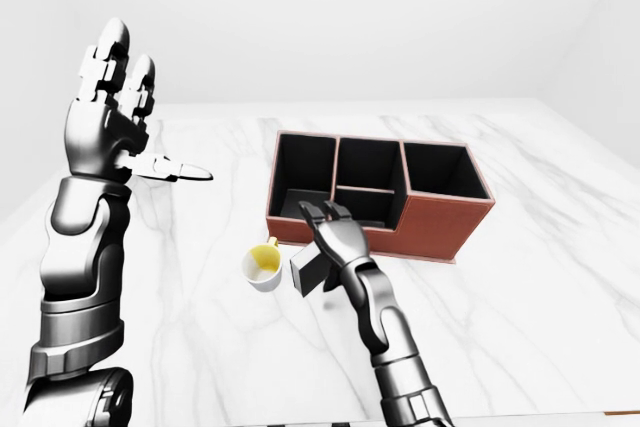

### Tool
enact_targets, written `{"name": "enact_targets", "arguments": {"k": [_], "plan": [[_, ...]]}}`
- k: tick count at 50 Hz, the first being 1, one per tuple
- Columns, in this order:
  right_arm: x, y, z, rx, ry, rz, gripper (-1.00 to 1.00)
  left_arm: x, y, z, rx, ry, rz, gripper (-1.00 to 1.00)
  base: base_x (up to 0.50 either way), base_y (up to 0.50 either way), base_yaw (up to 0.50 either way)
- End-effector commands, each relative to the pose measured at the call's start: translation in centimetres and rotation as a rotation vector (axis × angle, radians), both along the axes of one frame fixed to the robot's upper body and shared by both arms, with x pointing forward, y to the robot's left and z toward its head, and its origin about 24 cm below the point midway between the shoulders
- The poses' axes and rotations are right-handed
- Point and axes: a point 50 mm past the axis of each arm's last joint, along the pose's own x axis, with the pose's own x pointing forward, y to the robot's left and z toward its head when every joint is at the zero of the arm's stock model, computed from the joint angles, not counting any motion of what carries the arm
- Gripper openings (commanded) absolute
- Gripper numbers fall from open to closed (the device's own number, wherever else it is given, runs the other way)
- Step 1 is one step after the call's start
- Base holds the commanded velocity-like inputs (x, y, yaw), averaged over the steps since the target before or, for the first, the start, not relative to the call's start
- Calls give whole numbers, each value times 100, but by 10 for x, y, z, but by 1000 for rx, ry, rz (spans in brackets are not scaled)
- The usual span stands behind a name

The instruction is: Pick up the book and place it in the caddy.

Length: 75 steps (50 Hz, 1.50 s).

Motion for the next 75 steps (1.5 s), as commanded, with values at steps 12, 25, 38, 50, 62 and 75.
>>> {"name": "enact_targets", "arguments": {"k": [12, 25, 38, 50, 62, 75], "plan": [[-7, 19, -9, -94, -10, 47, 85, 0, 3, -2, -1, 8, 1, 100, 0, 0, 0], [-7, 20, -19, -162, -27, 45, 88, 1, 5, -4, -7, 20, 6, 100, 0, 0, 0], [1, 22, -32, -213, -26, 42, 91, 1, 6, -5, -9, 23, 10, 100, 0, 0, 0], [7, 27, -40, -242, -22, 54, 92, 2, 8, -9, -16, 39, 12, 100, 0, 0, 0], [12, 31, -49, -273, -16, 67, 93, 1, 11, -9, -21, 40, 15, 100, 0, 0, 0], [22, 30, -59, -321, -25, 71, 93, 1, 11, -10, -22, 42, 16, 100, 0, 0, 0]]}}
